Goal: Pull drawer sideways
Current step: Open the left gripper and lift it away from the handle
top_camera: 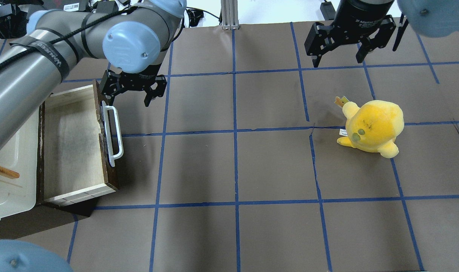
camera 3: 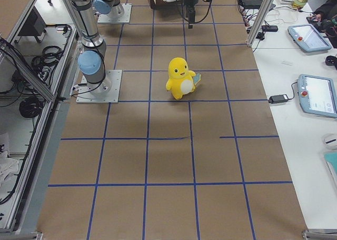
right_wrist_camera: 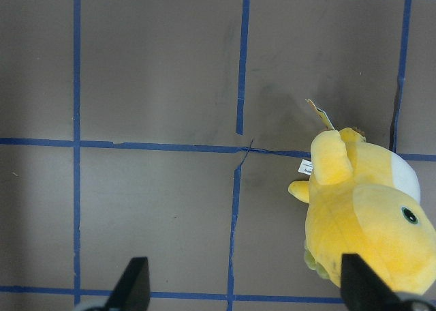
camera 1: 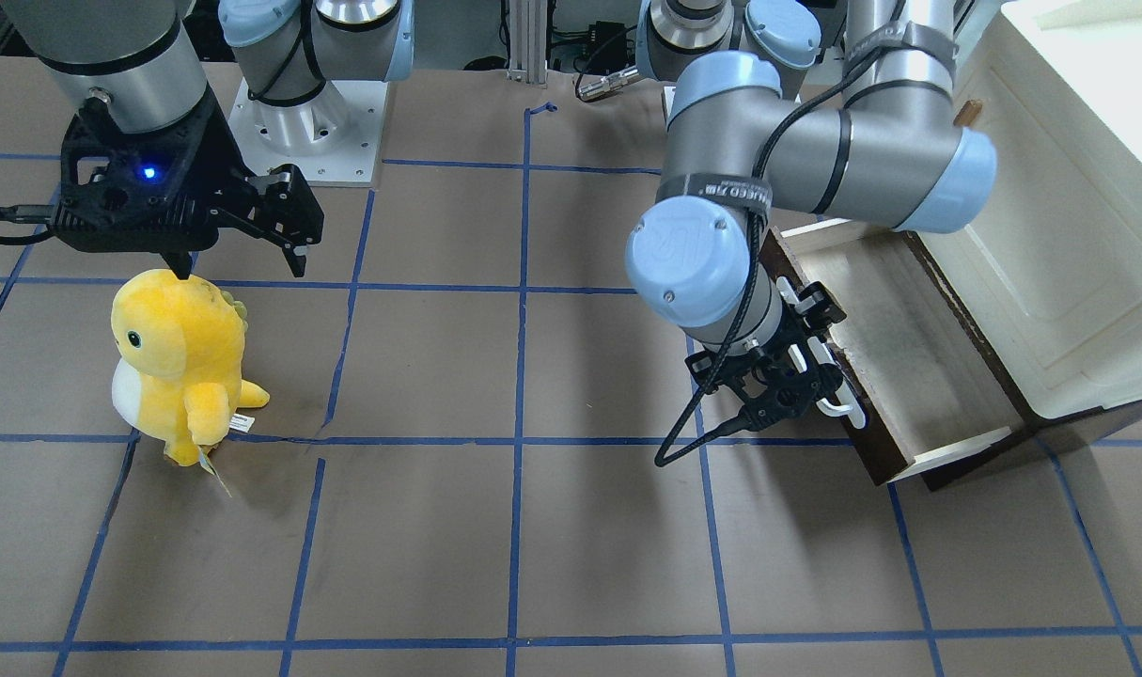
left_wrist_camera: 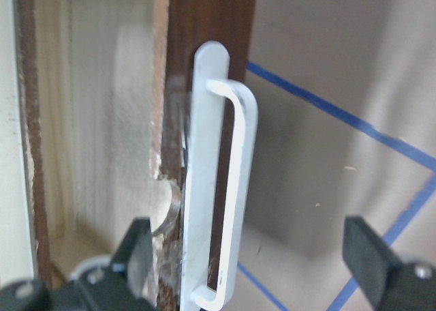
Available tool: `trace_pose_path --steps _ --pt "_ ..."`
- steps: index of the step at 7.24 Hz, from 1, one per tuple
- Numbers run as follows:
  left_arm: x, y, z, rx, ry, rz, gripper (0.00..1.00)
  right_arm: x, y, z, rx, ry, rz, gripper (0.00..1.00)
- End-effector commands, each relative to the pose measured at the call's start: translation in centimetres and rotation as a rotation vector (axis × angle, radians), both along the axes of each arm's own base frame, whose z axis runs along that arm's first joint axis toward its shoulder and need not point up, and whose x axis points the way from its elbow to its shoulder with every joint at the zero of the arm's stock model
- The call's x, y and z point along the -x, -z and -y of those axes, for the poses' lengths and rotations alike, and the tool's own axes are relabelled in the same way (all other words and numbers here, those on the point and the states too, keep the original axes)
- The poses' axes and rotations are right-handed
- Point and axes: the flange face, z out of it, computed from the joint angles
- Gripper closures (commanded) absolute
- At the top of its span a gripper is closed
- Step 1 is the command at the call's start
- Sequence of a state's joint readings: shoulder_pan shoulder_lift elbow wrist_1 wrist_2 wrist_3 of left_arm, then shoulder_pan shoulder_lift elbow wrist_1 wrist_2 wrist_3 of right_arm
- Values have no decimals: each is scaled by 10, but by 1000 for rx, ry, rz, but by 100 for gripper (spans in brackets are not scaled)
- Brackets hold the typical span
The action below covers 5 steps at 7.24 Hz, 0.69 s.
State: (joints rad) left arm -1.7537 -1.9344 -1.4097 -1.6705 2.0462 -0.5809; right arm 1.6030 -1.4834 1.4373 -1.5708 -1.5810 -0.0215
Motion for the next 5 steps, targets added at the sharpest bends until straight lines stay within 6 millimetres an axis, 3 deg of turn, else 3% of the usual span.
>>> trace_pose_path --steps 1,2,3,5 --pt "3 -79 -2 92 111 -101 0 0 0 0 0 0 -1 0" --pt "6 -104 -11 130 106 -194 0 0 0 0 0 0 -1 0" --pt "-4 -126 -10 173 131 -318 0 0 0 0 0 0 -1 0" --pt "-53 -149 -11 182 234 -495 0 0 0 0 0 0 -1 0"
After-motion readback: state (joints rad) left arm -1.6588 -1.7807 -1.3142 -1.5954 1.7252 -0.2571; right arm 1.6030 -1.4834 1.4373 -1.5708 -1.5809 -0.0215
